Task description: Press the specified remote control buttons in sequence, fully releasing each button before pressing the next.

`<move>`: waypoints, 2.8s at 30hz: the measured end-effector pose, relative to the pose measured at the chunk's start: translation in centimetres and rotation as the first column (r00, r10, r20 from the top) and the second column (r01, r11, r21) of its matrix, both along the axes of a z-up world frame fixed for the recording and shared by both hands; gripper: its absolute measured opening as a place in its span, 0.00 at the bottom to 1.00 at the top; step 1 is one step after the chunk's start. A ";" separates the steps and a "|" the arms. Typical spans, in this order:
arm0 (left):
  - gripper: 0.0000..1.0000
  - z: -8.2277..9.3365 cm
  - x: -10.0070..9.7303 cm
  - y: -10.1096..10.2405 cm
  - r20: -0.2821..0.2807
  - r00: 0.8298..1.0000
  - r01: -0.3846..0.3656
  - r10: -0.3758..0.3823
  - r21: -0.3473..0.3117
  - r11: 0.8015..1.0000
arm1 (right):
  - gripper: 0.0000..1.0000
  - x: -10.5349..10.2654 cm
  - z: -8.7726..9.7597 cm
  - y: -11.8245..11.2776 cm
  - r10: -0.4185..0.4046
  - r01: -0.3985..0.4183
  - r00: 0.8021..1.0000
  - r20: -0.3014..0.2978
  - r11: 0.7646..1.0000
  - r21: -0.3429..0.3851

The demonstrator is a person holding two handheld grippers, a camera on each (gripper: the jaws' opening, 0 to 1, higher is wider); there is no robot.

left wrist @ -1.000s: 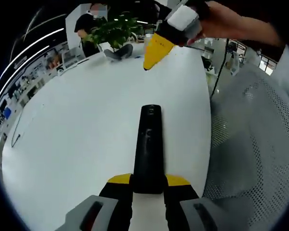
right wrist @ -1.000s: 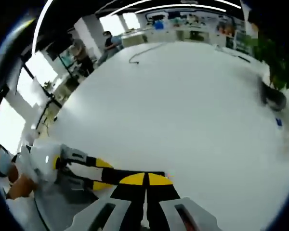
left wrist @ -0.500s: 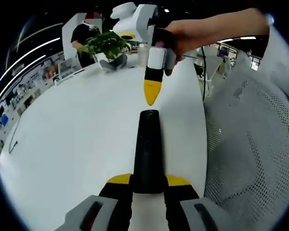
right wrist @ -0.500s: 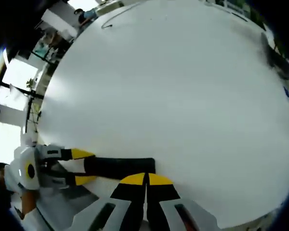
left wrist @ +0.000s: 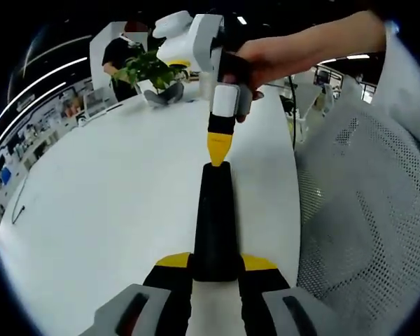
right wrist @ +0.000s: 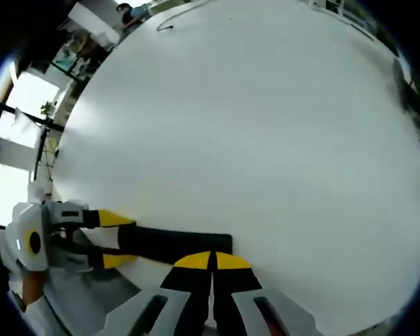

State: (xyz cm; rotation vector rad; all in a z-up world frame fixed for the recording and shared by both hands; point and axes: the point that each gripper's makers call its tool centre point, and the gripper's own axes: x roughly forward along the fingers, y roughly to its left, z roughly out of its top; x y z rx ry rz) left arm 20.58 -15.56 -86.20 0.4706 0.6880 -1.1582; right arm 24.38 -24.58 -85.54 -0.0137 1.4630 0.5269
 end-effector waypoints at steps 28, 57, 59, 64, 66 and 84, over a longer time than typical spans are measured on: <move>0.24 0.0 0.0 0.1 -0.006 1.000 -0.007 0.007 -0.010 1.000 | 0.00 0.3 -0.2 -0.6 -0.140 0.138 0.990 0.009 0.986 0.092; 0.24 0.0 0.0 0.0 -0.005 1.000 -0.003 0.003 -0.009 1.000 | 0.00 -0.2 0.0 0.5 -0.003 0.003 1.000 0.022 1.000 -0.004; 0.24 0.0 0.0 0.0 -0.004 1.000 -0.002 0.002 -0.010 1.000 | 0.00 -0.2 0.0 0.5 0.010 -0.010 1.000 0.028 1.000 -0.013; 0.24 0.0 0.0 0.0 -0.004 1.000 -0.001 0.001 -0.010 1.000 | 0.00 -0.2 0.0 0.4 0.032 -0.031 0.999 0.032 0.999 -0.029; 0.24 0.0 0.0 0.0 -0.003 1.000 -0.001 0.000 -0.009 1.000 | 0.00 -0.2 0.0 0.4 0.034 -0.033 0.999 0.029 0.999 -0.033; 0.24 0.0 0.0 0.0 -0.005 1.000 -0.002 0.001 -0.004 1.000 | 0.00 -0.2 -0.1 0.4 0.093 -0.084 0.990 0.108 0.992 -0.089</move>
